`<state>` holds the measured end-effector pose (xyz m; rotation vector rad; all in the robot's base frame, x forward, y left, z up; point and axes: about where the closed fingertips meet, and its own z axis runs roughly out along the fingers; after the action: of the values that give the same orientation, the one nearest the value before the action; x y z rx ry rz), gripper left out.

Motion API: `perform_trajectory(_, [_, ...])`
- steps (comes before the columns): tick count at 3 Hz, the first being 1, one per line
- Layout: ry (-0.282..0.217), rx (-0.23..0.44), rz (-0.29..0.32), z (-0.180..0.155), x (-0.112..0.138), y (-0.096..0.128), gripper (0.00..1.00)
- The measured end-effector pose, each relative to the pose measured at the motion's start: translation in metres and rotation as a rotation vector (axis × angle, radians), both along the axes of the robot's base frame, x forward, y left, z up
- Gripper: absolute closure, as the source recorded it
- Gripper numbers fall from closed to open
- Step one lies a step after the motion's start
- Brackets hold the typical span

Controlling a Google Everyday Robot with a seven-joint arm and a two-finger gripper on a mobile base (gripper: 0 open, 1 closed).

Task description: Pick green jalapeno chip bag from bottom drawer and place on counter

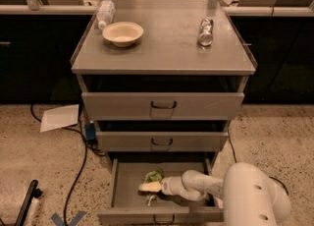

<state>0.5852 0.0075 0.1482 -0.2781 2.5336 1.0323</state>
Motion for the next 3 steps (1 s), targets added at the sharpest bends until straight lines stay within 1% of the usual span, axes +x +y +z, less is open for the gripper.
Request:
perform_trajectory(1, [0.009, -0.011, -0.007, -0.0129, 0.0070, 0.0045, 0.00])
perform_trajectory(2, [0.009, -0.011, -0.007, -0.0129, 0.0069, 0.0045, 0.18])
perform_trajectory(3, [0.009, -0.011, -0.007, -0.0129, 0.0069, 0.0046, 0.42])
